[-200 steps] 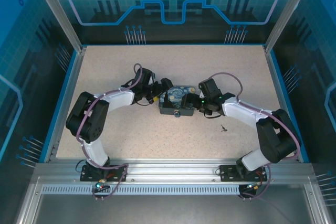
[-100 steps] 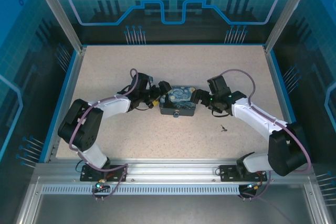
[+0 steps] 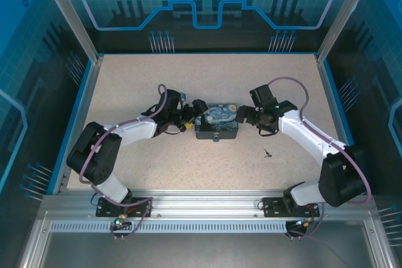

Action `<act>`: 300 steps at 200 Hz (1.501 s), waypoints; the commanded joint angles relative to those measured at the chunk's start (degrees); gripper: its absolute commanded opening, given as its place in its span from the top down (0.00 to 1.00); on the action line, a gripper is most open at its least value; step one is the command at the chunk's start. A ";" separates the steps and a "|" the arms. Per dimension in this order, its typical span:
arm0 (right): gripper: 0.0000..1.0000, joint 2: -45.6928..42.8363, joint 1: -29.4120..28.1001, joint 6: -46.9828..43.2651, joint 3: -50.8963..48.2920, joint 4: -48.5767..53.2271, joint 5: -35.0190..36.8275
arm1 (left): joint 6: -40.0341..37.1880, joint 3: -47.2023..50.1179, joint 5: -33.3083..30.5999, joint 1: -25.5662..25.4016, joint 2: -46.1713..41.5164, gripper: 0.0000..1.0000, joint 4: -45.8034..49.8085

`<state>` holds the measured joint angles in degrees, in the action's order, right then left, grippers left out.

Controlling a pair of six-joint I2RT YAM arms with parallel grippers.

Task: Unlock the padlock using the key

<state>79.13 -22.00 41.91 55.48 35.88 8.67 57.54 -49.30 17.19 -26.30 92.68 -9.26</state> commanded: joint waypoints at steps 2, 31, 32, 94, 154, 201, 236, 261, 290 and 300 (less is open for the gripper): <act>0.00 -3.62 2.45 -0.38 -3.97 1.04 -4.10 | -4.49 -0.89 -2.67 0.22 -3.99 0.01 5.73; 0.04 -5.71 6.44 0.88 -7.37 4.64 -5.05 | -6.24 -1.25 -3.11 0.56 -7.35 0.01 9.23; 0.04 -5.77 6.62 0.89 -7.48 4.77 -5.06 | -6.18 -1.20 -3.03 0.56 -7.43 0.01 9.29; 0.39 -5.72 12.65 -0.80 -12.96 6.25 -8.18 | -1.96 3.27 0.27 0.47 -13.08 0.01 6.84; 0.45 -2.28 12.62 -1.21 -14.88 6.22 -7.80 | -0.94 3.74 1.31 0.53 -14.56 0.01 5.91; 0.51 1.56 11.93 -1.68 -14.53 5.71 -6.83 | 0.20 3.93 2.45 0.47 -13.15 0.01 3.66; 0.52 3.11 11.30 -1.57 -14.52 5.54 -6.17 | 0.47 4.02 2.85 0.50 -12.62 0.01 2.84; 0.55 3.67 11.01 -1.17 -15.00 5.00 -6.21 | 0.56 3.82 3.24 0.46 -12.20 0.01 2.27; 0.59 4.11 10.32 -0.61 -15.04 4.81 -6.20 | 0.65 3.62 3.55 0.46 -11.76 0.01 1.96; 0.60 4.10 9.89 -0.37 -14.98 4.81 -6.16 | 0.69 3.52 3.72 0.46 -11.65 0.01 1.87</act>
<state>82.76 -10.90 40.88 41.17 40.47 2.22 57.12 -45.84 19.22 -26.00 79.99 -5.96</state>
